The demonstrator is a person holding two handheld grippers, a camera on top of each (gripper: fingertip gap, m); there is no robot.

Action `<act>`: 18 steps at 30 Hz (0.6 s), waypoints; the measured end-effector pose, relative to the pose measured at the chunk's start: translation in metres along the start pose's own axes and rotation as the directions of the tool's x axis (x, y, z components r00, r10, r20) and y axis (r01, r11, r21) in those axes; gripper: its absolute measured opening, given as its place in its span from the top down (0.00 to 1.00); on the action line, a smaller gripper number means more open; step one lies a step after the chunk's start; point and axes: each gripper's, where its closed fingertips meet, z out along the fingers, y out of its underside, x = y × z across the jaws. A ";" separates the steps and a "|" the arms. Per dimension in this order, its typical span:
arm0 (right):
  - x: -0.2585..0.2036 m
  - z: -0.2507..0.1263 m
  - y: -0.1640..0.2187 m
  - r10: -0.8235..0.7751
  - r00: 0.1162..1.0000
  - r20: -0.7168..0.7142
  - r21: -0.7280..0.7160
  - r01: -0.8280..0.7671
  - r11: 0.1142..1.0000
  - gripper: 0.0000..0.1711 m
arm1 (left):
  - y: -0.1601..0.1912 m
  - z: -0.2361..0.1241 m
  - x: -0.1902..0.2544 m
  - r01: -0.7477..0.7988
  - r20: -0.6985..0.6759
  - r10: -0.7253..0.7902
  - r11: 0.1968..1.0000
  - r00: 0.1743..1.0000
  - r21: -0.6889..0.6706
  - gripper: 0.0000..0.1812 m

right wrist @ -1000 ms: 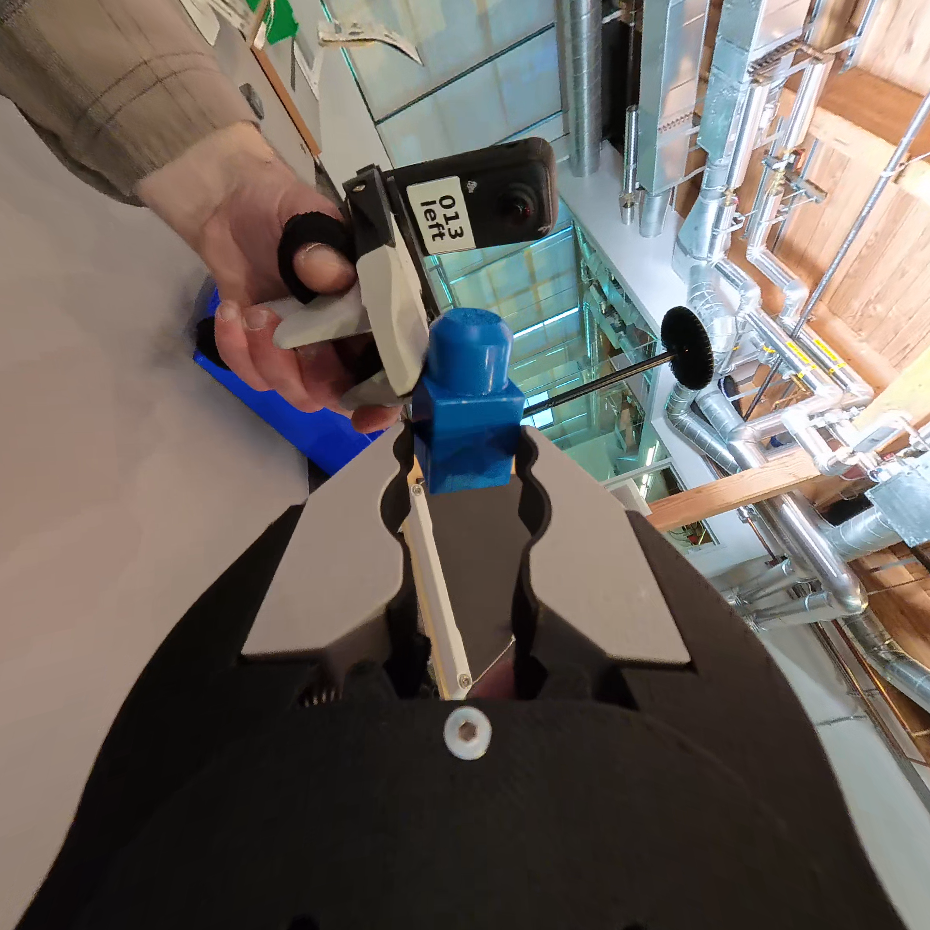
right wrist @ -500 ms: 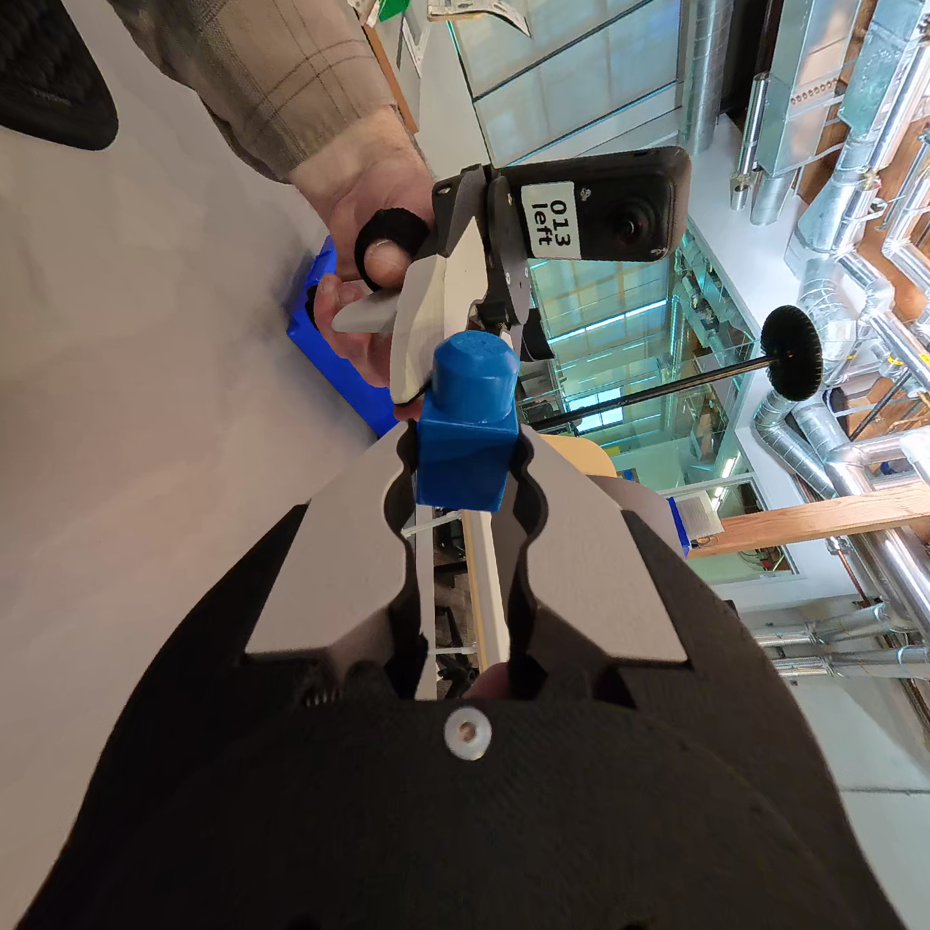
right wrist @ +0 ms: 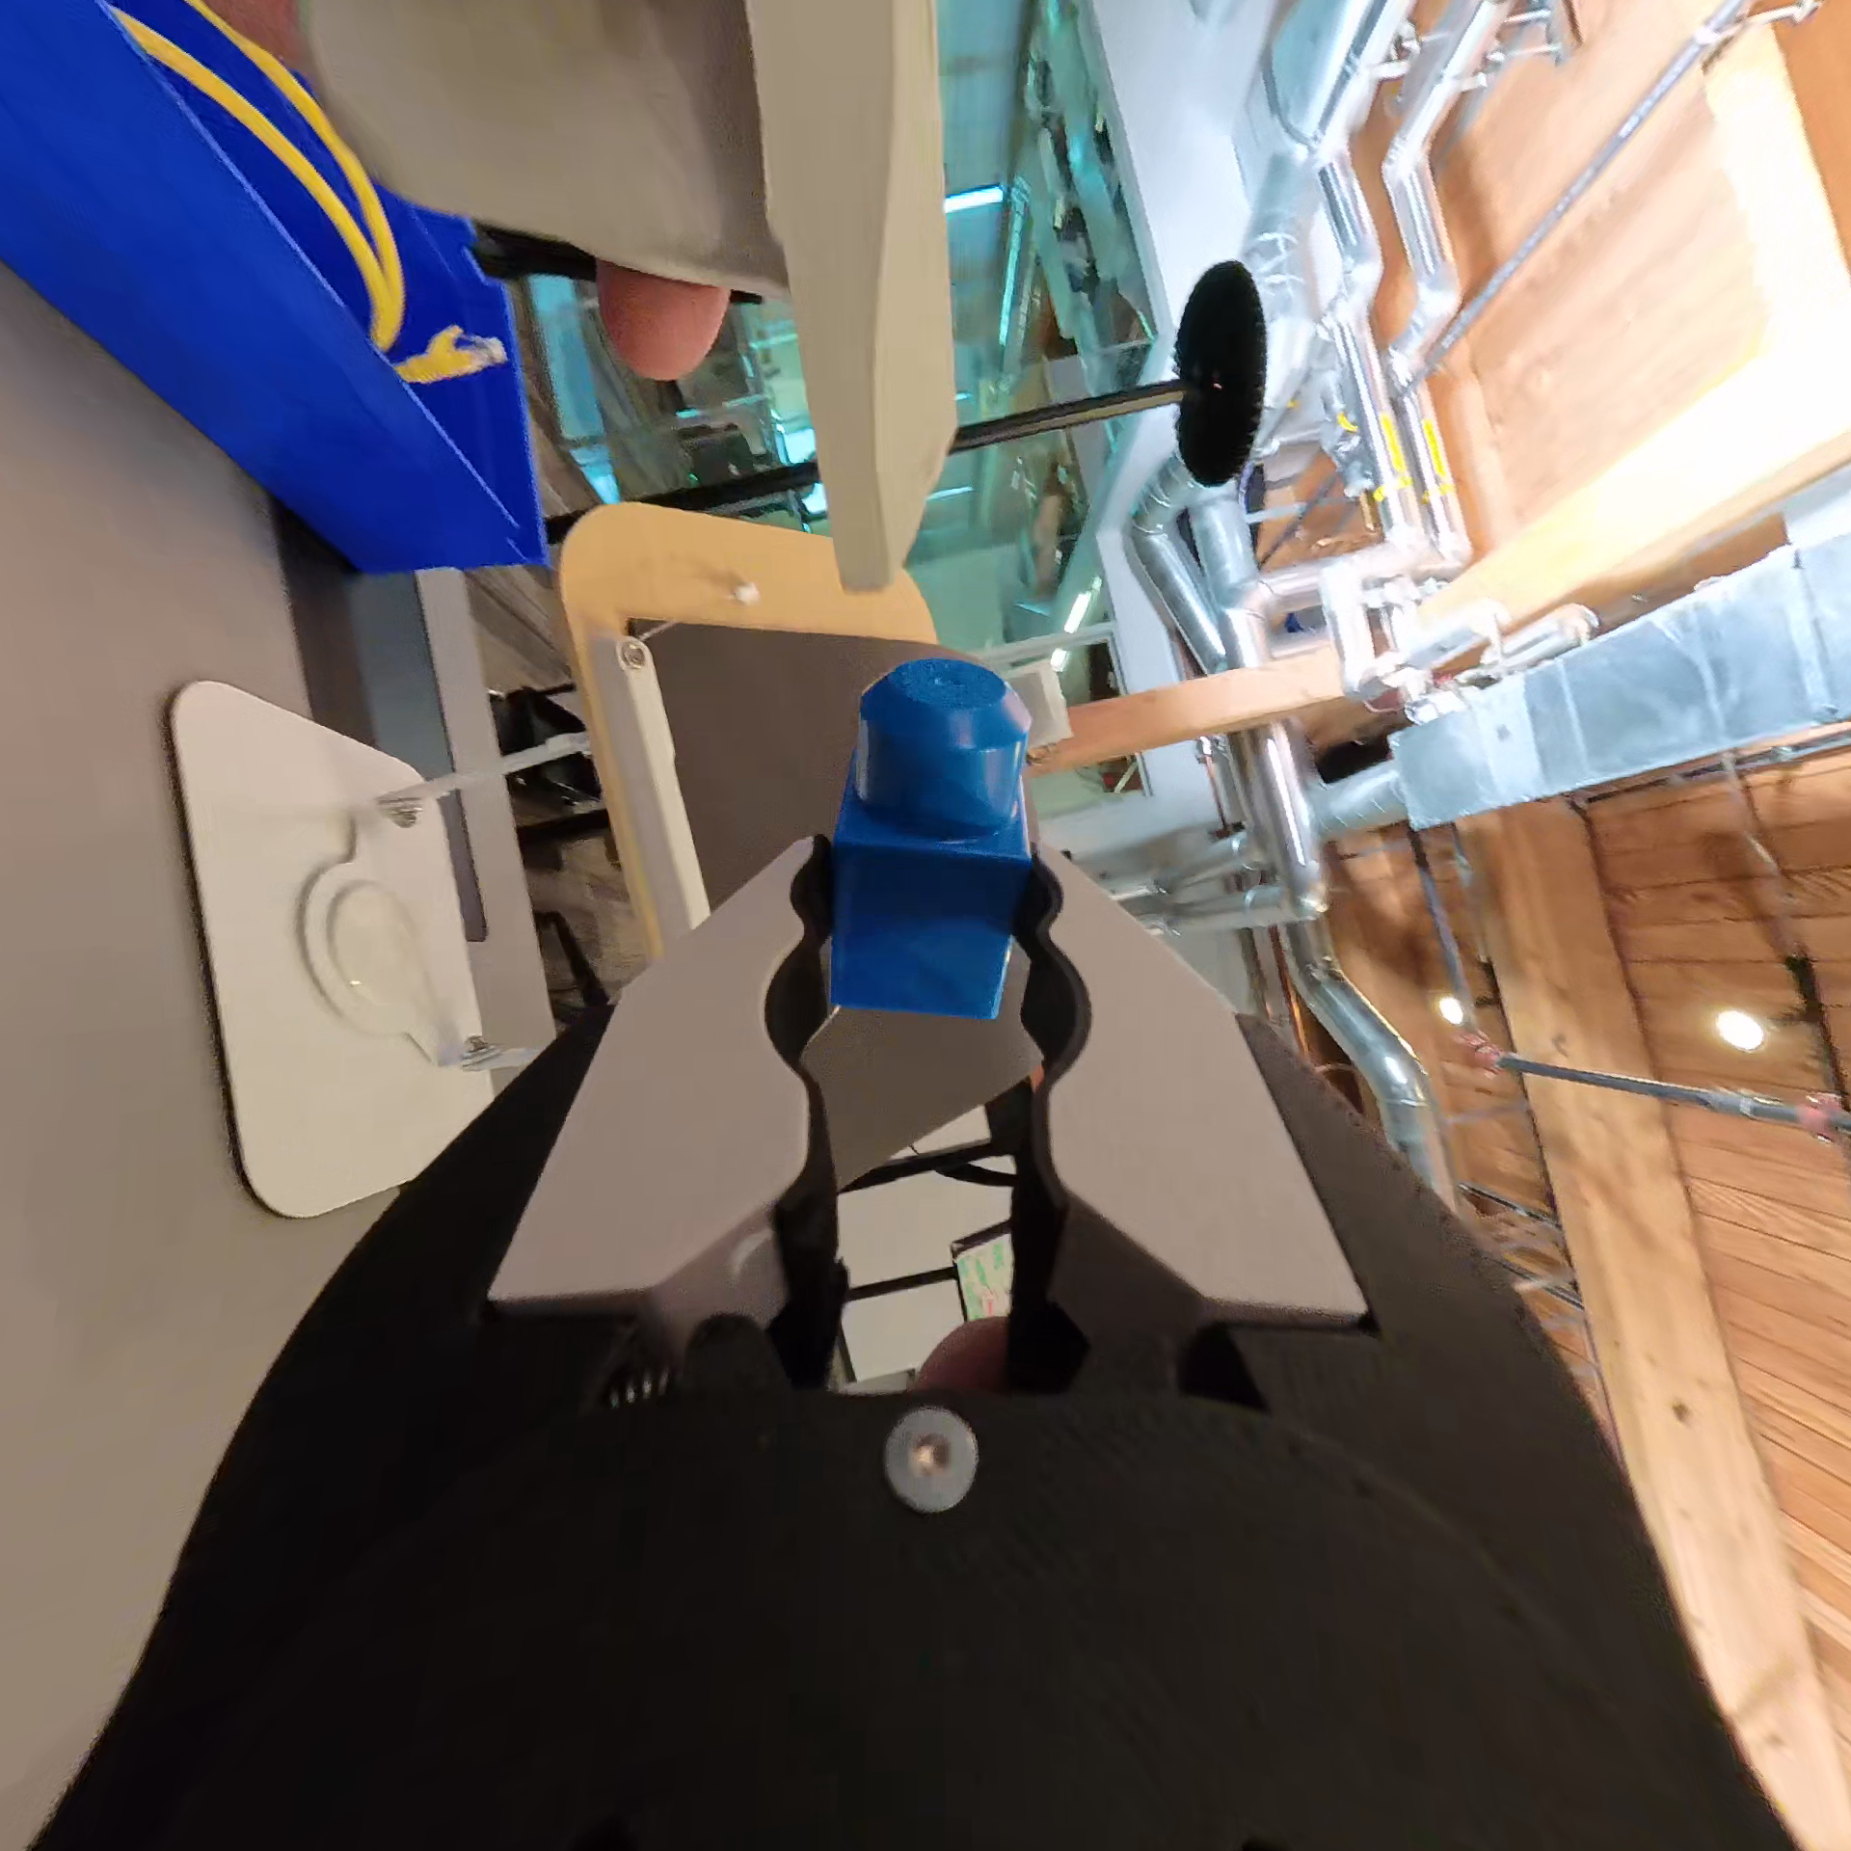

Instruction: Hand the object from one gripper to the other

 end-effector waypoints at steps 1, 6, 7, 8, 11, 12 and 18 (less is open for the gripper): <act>0.000 0.001 0.000 -0.001 1.000 -0.011 -0.005 0.001 1.000 0.80 | 0.000 0.003 0.002 -0.017 0.028 0.017 1.000 0.999 0.000 0.68; -0.002 0.003 -0.004 -0.031 0.998 -0.062 -0.032 0.029 0.999 0.80 | -0.004 0.020 0.006 -0.092 0.139 0.091 0.996 0.986 -0.002 0.71; -0.004 0.003 -0.005 -0.041 0.997 -0.066 -0.031 0.039 0.999 0.80 | -0.005 0.021 0.006 -0.102 0.153 0.100 0.995 0.983 0.004 0.72; -0.004 0.004 -0.006 -0.054 0.996 -0.076 -0.036 0.051 0.998 0.80 | -0.005 0.022 0.005 -0.109 0.169 0.108 0.994 0.980 0.001 0.74; -0.005 0.004 -0.006 -0.055 0.995 -0.084 -0.041 0.052 0.998 0.80 | -0.003 0.025 0.006 -0.104 0.172 0.105 0.994 0.979 -0.013 0.83; -0.006 0.004 -0.005 -0.058 0.995 -0.086 -0.050 0.053 0.997 0.80 | -0.001 0.026 0.005 -0.100 0.176 0.101 0.995 0.979 -0.016 0.83; -0.005 0.003 -0.005 -0.055 0.993 -0.104 -0.052 0.050 0.997 0.80 | -0.002 0.026 0.005 -0.127 0.183 0.129 0.992 0.975 -0.023 0.83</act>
